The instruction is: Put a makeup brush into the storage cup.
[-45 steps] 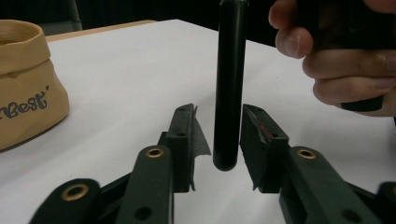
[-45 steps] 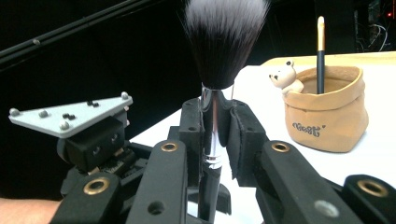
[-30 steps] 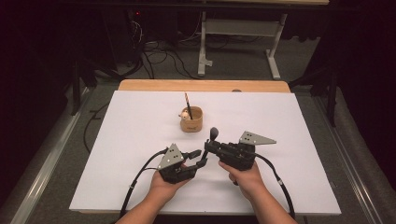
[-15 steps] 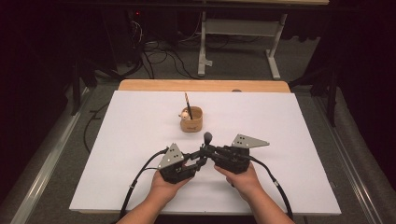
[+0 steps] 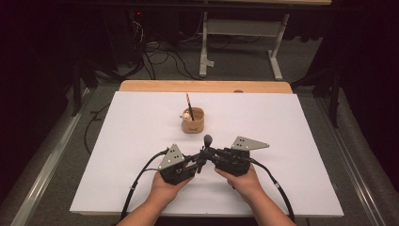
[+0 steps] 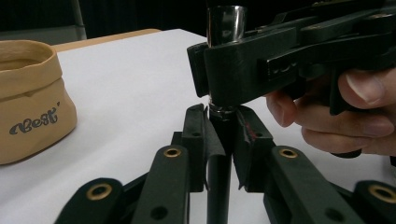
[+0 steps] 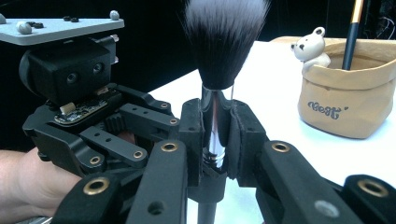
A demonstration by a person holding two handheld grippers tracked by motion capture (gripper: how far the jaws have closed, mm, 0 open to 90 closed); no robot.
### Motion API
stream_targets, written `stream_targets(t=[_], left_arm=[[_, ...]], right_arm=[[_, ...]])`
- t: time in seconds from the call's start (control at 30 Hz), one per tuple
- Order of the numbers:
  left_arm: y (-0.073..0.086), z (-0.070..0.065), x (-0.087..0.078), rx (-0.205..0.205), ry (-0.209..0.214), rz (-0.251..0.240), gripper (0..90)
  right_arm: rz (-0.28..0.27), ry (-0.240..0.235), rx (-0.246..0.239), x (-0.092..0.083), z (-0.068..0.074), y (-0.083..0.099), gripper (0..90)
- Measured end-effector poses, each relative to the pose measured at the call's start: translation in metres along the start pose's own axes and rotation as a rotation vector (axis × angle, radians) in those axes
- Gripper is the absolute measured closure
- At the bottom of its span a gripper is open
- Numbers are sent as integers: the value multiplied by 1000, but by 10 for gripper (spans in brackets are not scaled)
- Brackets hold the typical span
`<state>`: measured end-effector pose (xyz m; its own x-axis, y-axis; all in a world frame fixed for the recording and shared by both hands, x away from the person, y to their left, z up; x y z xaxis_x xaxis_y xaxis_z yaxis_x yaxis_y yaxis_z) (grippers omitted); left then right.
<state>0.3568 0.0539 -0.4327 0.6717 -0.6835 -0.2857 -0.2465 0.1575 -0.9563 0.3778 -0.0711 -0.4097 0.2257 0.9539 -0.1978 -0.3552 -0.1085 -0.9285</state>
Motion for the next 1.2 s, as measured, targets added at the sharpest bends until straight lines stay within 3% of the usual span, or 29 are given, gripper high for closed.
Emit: stream_targets(t=[0.6, 1.2], left_arm=[[0, 0, 0, 4, 0, -3, 787], [-1, 10, -4, -14, -25, -11, 787]], right_arm=[[-2, 6, -14, 0, 0, 0, 783], [-7, 23, -29, -4, 0, -4, 563]])
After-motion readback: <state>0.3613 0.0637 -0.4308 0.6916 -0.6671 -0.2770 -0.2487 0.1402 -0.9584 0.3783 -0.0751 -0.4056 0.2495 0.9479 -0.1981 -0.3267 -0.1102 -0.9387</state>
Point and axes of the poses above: each handheld gripper's, and its own axes: x roughly forward along the jaws, y roughly out of its underside, z roughly to its left, the point moved 6 cm from there along x, roughly forward along the jaws, and after that the axes turned 10 degrees about -y, right-handed, at the moved point
